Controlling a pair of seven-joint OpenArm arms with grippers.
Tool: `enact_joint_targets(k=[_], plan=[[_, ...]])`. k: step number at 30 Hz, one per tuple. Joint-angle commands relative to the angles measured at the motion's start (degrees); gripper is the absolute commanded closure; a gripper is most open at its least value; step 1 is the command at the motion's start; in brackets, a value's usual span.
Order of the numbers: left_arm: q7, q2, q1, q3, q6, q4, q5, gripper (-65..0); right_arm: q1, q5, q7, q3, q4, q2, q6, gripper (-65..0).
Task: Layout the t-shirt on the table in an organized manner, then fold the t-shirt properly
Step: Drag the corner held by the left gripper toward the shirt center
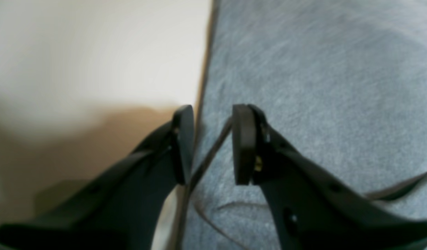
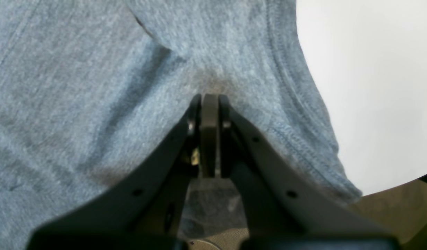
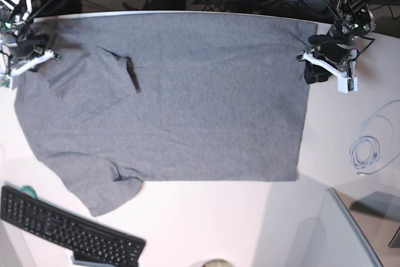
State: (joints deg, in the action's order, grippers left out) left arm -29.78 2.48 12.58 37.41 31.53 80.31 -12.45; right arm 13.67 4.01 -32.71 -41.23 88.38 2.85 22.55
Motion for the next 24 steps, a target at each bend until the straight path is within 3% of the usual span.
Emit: enact_joint_targets(k=[1, 24], plan=[[0.99, 0.64, -0.4, -0.09, 0.25, 0.08, -0.96, -19.9, -0.26, 0.34, 1.1, -0.04, 0.72, -0.61, 0.18, -0.8], [1.08, 1.08, -3.57, -4.84, 0.34, -5.63, -0.96, -19.3, -0.26, 0.34, 1.1, -0.04, 0.72, -0.52, 0.18, -0.8]])
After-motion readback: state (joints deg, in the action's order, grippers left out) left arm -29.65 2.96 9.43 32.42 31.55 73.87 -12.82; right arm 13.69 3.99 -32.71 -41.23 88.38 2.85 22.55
